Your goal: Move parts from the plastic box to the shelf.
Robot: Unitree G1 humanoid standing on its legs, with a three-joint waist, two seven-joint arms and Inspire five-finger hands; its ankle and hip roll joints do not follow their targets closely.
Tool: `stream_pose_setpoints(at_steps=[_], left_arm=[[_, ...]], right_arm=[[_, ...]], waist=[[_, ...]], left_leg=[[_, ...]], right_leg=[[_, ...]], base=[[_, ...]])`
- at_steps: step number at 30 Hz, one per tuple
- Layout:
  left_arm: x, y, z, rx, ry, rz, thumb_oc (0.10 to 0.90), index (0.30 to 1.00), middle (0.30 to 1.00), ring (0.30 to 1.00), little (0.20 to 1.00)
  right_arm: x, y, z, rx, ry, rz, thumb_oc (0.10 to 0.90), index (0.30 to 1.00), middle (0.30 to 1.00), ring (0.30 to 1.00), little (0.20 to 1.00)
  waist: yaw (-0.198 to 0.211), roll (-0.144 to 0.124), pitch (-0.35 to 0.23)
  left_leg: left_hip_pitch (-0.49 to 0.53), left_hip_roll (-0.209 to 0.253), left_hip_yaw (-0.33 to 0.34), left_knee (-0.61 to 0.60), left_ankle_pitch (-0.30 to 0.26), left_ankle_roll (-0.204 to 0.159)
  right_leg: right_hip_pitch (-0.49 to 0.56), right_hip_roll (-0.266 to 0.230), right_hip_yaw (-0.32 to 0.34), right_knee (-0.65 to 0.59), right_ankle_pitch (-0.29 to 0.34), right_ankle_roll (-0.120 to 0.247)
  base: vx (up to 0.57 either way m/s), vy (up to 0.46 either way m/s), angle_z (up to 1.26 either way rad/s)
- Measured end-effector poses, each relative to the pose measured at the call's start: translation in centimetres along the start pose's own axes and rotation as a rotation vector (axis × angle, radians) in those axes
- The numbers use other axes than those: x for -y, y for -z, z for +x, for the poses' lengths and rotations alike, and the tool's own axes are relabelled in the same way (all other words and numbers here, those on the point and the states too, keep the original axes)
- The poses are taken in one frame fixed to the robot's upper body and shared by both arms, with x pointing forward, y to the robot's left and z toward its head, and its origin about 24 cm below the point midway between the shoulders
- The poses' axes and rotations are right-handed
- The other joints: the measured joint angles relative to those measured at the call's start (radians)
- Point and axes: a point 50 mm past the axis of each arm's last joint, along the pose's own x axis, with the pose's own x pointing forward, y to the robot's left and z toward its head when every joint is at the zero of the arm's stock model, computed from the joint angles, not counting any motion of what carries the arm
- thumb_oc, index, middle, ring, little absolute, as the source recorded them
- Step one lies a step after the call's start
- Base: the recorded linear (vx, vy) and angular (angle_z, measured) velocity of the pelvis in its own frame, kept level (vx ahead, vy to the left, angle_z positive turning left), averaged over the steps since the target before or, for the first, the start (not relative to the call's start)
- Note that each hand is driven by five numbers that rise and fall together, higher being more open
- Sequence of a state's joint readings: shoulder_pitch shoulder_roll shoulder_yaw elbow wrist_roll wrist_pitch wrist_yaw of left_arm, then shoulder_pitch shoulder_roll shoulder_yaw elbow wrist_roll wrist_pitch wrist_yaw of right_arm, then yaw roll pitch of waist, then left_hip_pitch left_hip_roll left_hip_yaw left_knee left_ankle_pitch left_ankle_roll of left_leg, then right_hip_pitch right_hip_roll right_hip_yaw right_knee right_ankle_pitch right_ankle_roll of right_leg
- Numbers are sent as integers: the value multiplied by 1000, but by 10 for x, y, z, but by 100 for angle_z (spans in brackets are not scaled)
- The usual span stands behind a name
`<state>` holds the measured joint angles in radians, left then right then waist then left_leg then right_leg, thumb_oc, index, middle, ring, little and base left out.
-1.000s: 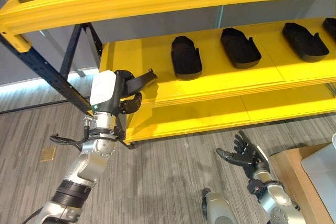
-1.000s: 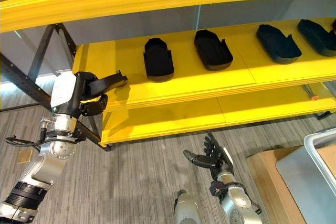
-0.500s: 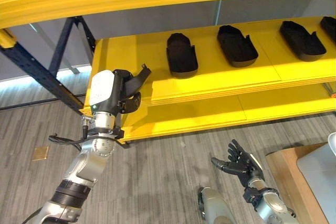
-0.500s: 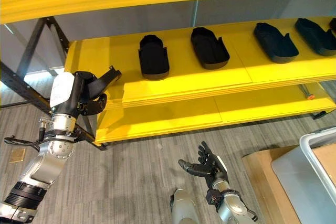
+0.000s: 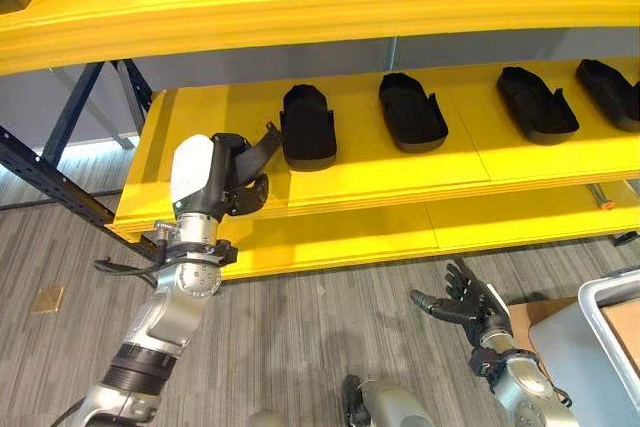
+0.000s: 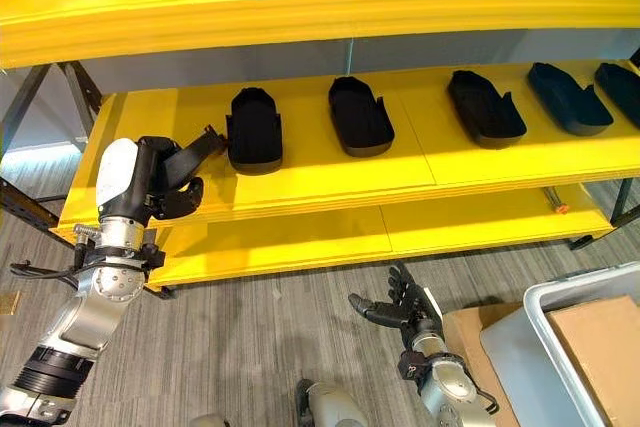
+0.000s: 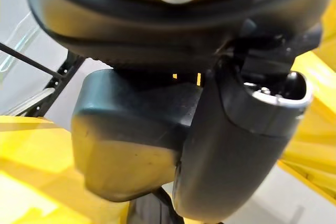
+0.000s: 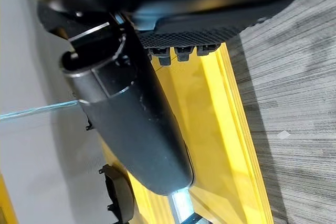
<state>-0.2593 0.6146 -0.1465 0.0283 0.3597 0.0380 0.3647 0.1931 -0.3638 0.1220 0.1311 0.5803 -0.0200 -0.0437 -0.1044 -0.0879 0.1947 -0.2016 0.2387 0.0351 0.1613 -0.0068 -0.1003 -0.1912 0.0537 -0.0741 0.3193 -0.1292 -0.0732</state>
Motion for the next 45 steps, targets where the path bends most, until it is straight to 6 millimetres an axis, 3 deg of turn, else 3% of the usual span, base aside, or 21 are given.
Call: stream_pose_setpoints(at_steps=[1,2,3,4,5,8,10,13,15,16,17,20,33,39,43,45], left_arm=[[-1,1,0,-6,-3,5,400,300,300,300,300],[0,3,0,-13,-4,7,400,300,300,300,300],[3,6,-1,-30,3,5,400,300,300,300,300],[2,9,-2,-41,2,11,400,300,300,300,300],[3,13,-4,-60,2,13,400,300,300,300,300],[1,11,-3,-45,-7,19,400,300,300,300,300],[1,10,-2,-41,-10,19,400,300,300,300,300],[0,10,-2,-40,-11,18,400,300,300,300,300],[0,10,-2,-42,-12,19,400,300,300,300,300],[0,10,-2,-43,-13,19,400,300,300,300,300],[-1,10,-2,-44,-15,20,400,300,300,300,300],[-2,11,-1,-47,-20,21,400,300,300,300,300],[-3,12,-2,-51,-26,17,400,300,300,300,300],[-4,11,-1,-49,-30,17,400,300,300,300,300],[-5,11,-1,-45,-30,27,400,300,300,300,300],[-5,12,-1,-47,-24,35,400,300,300,300,300]], right_arm=[[-1,-1,1,4,-6,1,900,1000,1000,1000,1000],[-1,1,0,2,-3,4,900,1000,1000,1000,1000],[0,-1,1,8,-2,4,900,1000,1000,1000,1000],[2,3,-4,-7,-1,5,900,1000,1000,1000,1000],[3,5,-5,-13,1,6,900,1000,1000,1000,1000],[9,16,-15,-56,27,16,900,1000,1000,1000,1000],[11,21,-19,-82,33,23,900,1000,1000,1000,1000],[7,19,-17,-75,14,23,900,1000,1000,1000,1000],[0,17,-13,-61,-16,32,900,1000,1000,1000,1000],[-2,17,-12,-61,-24,32,900,1000,1000,1000,1000],[-10,17,-9,-59,-55,43,900,1000,1000,1000,1000],[-19,17,-6,-57,-83,69,900,1000,1000,1000,1000],[-13,10,-2,-42,-64,47,900,1000,1000,1000,1000],[-14,8,0,-35,-68,41,900,1000,1000,1000,1000],[-16,6,2,-28,-69,40,900,1000,1000,1000,1000],[-17,8,1,-35,-72,40,900,1000,1000,1000,1000]], waist=[[26,4,6],[27,16,16],[26,42,32],[28,49,37],[14,69,38],[2,72,38],[-6,78,36],[-5,65,35],[-5,60,35],[-3,60,35],[-1,58,35],[-1,57,35],[0,44,27],[19,32,18],[12,24,15],[16,19,12]], left_leg=[[-8,1,-8,-64,28,-9],[-11,12,-22,-91,52,-7],[-13,23,-21,-125,77,-1],[-7,36,-25,-114,91,-4],[-15,55,-12,-89,104,-1],[4,35,-5,-96,110,-3],[37,27,39,-100,130,14],[67,-24,88,-111,125,-7],[78,-86,123,-116,108,17],[82,-92,130,-118,105,21],[98,-120,142,-117,88,46],[126,-138,150,-116,66,64],[117,-145,140,-86,41,79],[113,-162,116,-42,15,87],[84,-166,113,16,-32,107],[89,-162,122,17,-35,111]], right_leg=[[17,21,22,-37,9,13],[33,29,19,-58,14,23],[50,30,-14,-46,-25,78],[41,36,-17,-14,-20,-1],[49,50,-13,8,-39,-23],[43,41,26,12,-43,-14],[39,25,50,31,-51,1],[29,-28,97,43,-66,51],[31,-92,133,29,-70,100],[33,-99,140,26,-71,108],[58,-126,151,-4,-64,127],[112,-150,151,-63,-49,152],[141,-157,139,-99,-32,158],[167,-178,115,-89,-43,170],[41,-184,120,155,-47,183],[15,-191,112,195,-36,187]], base=[[273,161,-76],[243,187,-65],[223,202,-62],[177,220,-55],[180,204,-48],[124,156,-34],[106,179,-29],[78,154,-24],[82,152,-24],[82,141,-18],[56,91,-9],[43,67,-2],[21,76,2],[-10,106,14],[-56,106,-1],[87,-16,-21]])
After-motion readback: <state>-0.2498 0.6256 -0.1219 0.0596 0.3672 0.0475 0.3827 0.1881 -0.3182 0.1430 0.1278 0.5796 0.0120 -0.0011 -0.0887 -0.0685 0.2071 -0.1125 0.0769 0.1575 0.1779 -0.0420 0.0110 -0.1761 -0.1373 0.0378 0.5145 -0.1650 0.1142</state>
